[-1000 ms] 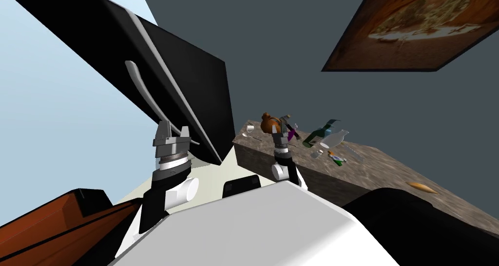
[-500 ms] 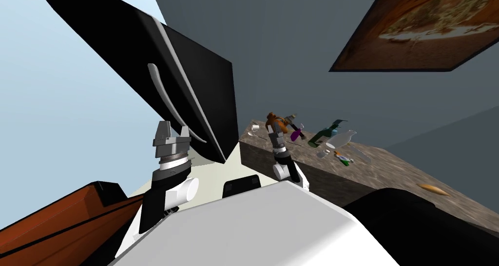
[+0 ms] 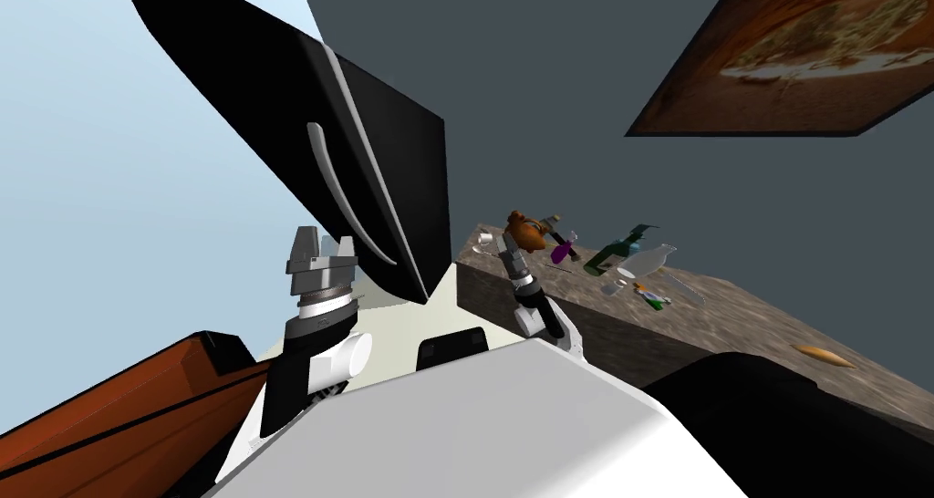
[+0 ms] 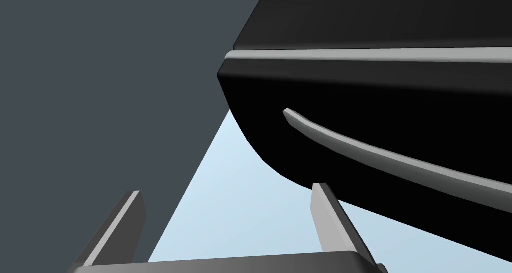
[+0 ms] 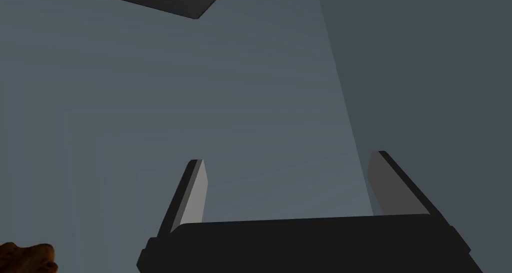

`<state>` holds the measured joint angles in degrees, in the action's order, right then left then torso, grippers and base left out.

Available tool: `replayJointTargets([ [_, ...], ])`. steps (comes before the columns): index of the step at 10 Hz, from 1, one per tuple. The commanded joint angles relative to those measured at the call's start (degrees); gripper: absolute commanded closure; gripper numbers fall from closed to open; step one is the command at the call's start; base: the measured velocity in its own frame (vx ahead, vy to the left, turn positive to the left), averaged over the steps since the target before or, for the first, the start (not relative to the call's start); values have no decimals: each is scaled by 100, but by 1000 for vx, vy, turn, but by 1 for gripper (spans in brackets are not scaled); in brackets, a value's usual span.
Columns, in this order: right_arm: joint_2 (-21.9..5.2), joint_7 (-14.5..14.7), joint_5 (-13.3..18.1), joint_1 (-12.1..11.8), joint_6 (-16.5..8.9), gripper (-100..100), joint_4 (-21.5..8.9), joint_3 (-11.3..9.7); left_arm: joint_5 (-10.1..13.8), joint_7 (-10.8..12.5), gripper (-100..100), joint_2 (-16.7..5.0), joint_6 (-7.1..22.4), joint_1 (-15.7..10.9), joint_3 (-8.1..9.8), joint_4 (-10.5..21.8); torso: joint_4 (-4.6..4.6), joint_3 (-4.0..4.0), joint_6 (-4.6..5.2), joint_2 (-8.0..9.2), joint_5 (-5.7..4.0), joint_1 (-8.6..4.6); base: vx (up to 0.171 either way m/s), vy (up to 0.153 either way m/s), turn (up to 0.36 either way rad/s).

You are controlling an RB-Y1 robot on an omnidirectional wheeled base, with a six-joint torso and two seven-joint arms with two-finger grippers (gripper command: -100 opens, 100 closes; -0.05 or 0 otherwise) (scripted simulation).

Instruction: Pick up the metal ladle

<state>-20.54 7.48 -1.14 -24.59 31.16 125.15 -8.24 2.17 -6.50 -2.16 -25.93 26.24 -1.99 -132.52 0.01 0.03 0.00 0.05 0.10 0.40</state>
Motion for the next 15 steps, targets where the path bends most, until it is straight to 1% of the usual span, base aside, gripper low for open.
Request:
replayJointTargets([
  [1,-286,16,65,61,-60,-100,-78,-63,0,0,0,0,0,0,0,0,0,0,0,0,0,0,-12,115,50],
  [2,-391,16,65,61,-60,-100,-78,-63,0,0,0,0,0,0,0,0,0,0,-1,0,0,1,-15,96,18],
  [3,-609,37,130,111,-93,-100,-182,-122,0,0,0,0,0,0,0,0,1,1,0,2,-1,-4,-20,136,46],
  [4,-718,37,130,111,-93,-100,-182,-122,0,0,0,0,0,0,0,0,1,2,-1,3,1,8,-14,124,18],
  [5,-908,61,201,158,-125,-100,-302,-181,0,0,0,0,0,0,0,0,1,2,0,2,1,5,1,136,48],
  [6,-1056,61,201,158,-125,-100,-302,-181,0,0,0,0,0,0,0,0,0,-1,-1,-3,2,10,-1,118,27],
  [7,-1225,89,277,202,-155,-100,-438,-239,0,0,0,0,0,0,0,0,0,-1,1,-2,1,3,7,144,63],
  [8,-1403,89,277,202,-155,-100,-438,-239,0,0,0,0,0,0,0,0,-1,-2,0,-4,2,11,9,120,14],
  [9,-1588,121,359,242,-184,-100,-590,-297,0,0,0,0,0,0,0,0,-1,-3,0,-6,1,3,-4,133,47],
  [10,-1756,121,359,242,-184,-100,-590,-297,0,0,0,0,0,0,0,0,-1,-2,-1,-4,1,7,-10,108,25],
  [11,-1940,157,446,276,-210,-100,-758,-354,0,0,0,0,0,0,0,0,0,0,1,0,1,-1,-7,135,65],
  [12,-2110,157,446,276,-210,-100,-758,-354,0,0,0,0,0,0,0,0,0,0,0,0,1,7,8,113,21],
  [13,-2278,197,538,305,-233,-100,-940,-412,0,0,0,0,0,0,0,0,0,-1,2,-3,1,0,19,120,52],
  [14,-2462,197,538,305,-233,-100,-940,-412,0,0,0,0,0,0,0,0,-1,-4,0,-8,0,2,26,106,28],
  [15,-2631,241,635,328,-254,-100,-1136,-470,0,0,0,0,0,0,0,0,-2,-6,1,-10,0,-3,23,132,60],
])
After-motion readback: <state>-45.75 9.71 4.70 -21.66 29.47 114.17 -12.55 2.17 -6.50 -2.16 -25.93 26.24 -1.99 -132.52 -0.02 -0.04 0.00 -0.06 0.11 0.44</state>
